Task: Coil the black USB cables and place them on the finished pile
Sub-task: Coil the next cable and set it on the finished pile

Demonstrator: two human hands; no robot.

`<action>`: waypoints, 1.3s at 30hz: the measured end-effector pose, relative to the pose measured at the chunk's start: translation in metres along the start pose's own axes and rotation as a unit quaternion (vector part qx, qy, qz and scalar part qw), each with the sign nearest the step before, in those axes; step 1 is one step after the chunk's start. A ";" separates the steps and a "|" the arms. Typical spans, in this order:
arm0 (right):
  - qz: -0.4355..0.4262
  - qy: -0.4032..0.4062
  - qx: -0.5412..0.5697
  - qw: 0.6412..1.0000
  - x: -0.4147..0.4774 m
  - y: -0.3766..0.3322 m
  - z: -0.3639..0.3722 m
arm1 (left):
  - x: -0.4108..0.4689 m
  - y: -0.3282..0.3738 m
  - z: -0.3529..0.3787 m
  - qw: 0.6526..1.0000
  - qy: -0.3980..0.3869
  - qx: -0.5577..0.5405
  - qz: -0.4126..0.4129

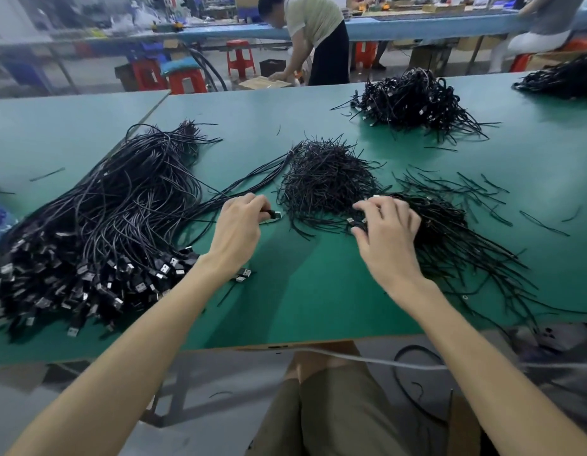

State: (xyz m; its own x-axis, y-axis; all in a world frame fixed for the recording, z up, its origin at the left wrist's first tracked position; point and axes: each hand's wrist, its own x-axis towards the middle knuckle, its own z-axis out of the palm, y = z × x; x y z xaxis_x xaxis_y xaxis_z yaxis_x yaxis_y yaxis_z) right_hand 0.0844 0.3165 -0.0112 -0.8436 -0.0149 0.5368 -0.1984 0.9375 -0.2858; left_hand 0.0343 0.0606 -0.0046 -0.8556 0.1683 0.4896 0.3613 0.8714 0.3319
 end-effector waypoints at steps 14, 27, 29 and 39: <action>-0.060 -0.165 0.281 0.944 -0.016 -0.084 0.022 | -0.059 0.014 -0.049 0.984 -0.094 -0.131 0.082; -0.071 -0.122 0.415 0.899 -0.032 -0.079 0.012 | -0.067 0.099 -0.052 0.730 -0.078 -0.665 -0.139; -0.113 -0.136 0.370 0.912 -0.035 -0.070 0.009 | -0.064 0.098 -0.052 0.726 -0.079 -0.670 -0.135; -0.094 -0.184 0.267 0.941 -0.056 -0.041 -0.021 | -0.055 0.088 -0.047 0.553 -0.215 -0.788 -0.167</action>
State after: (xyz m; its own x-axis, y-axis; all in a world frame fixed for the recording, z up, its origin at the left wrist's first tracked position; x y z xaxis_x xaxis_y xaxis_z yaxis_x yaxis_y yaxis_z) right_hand 0.1504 0.2865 -0.0126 -0.8646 -0.3747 0.3347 -0.5014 0.6000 -0.6234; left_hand 0.1305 0.1061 0.0353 -0.8592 0.5077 0.0643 -0.2585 -0.5390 0.8016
